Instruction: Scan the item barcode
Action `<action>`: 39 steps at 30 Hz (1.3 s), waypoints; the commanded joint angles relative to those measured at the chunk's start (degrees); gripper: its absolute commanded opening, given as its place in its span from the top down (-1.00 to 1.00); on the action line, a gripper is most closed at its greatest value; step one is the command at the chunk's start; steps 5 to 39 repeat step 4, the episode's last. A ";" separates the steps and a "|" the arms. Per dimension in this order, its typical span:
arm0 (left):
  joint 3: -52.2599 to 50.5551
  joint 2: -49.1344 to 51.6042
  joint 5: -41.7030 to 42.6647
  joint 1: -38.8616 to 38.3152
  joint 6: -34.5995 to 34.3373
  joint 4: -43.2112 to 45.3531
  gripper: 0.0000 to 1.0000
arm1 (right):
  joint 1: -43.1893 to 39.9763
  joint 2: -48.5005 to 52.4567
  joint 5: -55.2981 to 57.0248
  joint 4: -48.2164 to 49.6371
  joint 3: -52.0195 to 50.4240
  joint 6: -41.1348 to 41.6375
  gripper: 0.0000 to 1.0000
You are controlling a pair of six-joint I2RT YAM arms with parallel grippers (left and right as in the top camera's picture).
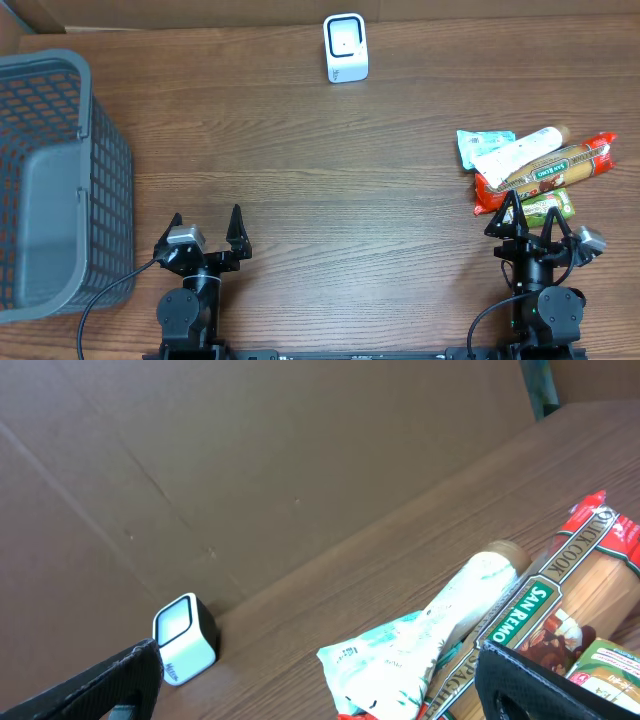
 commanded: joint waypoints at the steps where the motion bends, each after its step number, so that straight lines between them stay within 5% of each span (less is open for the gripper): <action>1: -0.13 -0.26 -0.22 -0.37 0.92 0.09 -0.99 | 0.26 -0.63 0.15 0.37 -0.61 -0.39 -1.00; 39: -0.13 -0.26 -0.20 -0.37 0.90 0.09 -0.99 | 0.26 -0.63 0.15 0.37 -0.61 -0.39 -1.00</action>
